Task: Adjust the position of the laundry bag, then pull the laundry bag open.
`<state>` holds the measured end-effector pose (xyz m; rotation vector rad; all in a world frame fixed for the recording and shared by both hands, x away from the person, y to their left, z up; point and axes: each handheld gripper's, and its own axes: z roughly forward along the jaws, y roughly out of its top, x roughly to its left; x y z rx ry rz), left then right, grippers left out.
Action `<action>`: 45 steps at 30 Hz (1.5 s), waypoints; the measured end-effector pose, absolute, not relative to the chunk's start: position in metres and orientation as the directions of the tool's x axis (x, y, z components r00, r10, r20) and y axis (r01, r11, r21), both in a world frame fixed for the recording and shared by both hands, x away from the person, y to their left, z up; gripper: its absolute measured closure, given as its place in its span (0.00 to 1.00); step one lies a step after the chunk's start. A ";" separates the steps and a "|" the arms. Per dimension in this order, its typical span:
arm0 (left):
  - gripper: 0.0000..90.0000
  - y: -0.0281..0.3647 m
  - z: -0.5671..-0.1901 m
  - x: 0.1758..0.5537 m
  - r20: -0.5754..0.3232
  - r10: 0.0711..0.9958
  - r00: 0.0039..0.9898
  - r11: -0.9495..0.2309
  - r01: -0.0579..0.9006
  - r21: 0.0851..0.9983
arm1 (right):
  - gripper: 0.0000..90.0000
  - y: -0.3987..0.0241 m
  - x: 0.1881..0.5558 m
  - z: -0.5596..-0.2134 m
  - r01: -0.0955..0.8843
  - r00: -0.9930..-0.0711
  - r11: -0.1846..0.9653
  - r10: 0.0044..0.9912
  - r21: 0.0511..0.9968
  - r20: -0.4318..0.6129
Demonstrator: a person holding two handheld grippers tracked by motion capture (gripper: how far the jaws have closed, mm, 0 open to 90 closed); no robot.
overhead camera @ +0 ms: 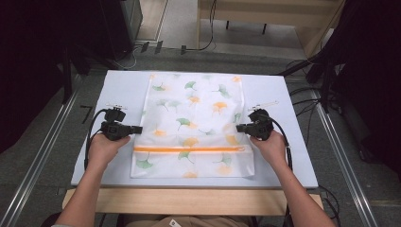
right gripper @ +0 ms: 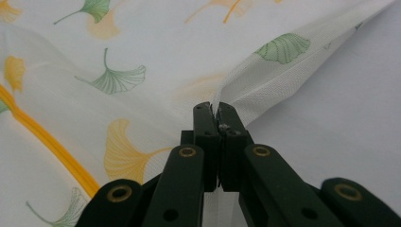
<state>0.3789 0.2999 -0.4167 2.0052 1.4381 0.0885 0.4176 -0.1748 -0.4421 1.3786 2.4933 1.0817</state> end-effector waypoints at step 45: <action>0.42 0.241 -0.389 0.368 -0.301 0.745 0.595 -0.308 0.708 0.636 | 0.57 -0.214 0.356 -0.434 0.632 -0.625 0.350 0.757 0.691 0.189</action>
